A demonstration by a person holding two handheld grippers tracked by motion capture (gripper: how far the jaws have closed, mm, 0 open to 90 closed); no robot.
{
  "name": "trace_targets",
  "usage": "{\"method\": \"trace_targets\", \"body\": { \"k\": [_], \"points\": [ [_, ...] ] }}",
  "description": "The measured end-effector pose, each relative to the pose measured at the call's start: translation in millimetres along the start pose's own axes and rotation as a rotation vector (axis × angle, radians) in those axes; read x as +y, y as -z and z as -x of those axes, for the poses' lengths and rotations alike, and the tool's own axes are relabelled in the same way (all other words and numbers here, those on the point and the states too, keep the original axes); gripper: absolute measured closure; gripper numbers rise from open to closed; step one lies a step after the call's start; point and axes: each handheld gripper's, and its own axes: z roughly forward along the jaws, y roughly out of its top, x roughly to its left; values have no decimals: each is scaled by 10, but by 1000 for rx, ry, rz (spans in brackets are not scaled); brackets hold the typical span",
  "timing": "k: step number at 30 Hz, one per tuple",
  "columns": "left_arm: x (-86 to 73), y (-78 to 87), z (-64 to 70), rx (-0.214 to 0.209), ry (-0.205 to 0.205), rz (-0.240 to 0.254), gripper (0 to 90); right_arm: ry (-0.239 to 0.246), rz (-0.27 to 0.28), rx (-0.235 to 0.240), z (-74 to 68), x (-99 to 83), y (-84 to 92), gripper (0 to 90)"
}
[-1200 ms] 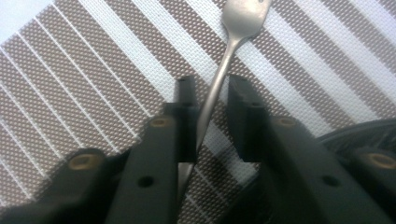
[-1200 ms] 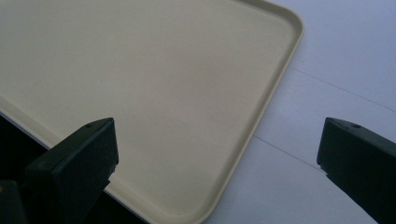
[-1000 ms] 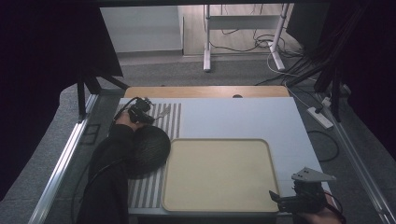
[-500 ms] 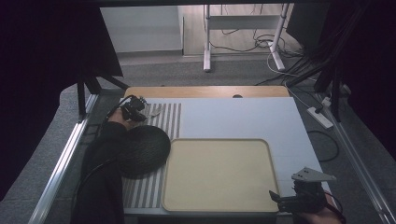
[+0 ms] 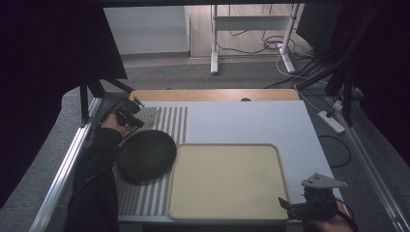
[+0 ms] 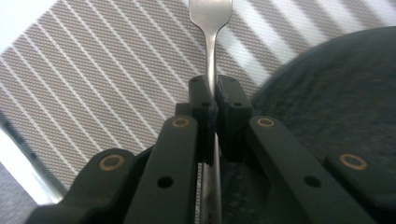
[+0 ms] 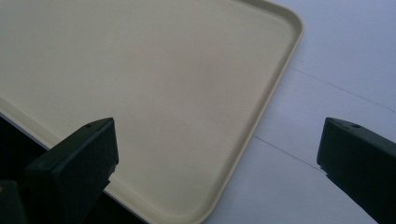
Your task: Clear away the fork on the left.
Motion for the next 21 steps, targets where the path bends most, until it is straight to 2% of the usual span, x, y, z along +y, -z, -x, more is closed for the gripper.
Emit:
{"method": "trace_targets", "body": {
  "k": [9,21],
  "points": [
    [-111,39,224,-82,5,48,855,6,-2,-3,-8,2,-1,0],
    [-184,118,590,-89,-47,55,855,10,-2,-5,-14,3,-3,0]
  ]
}}
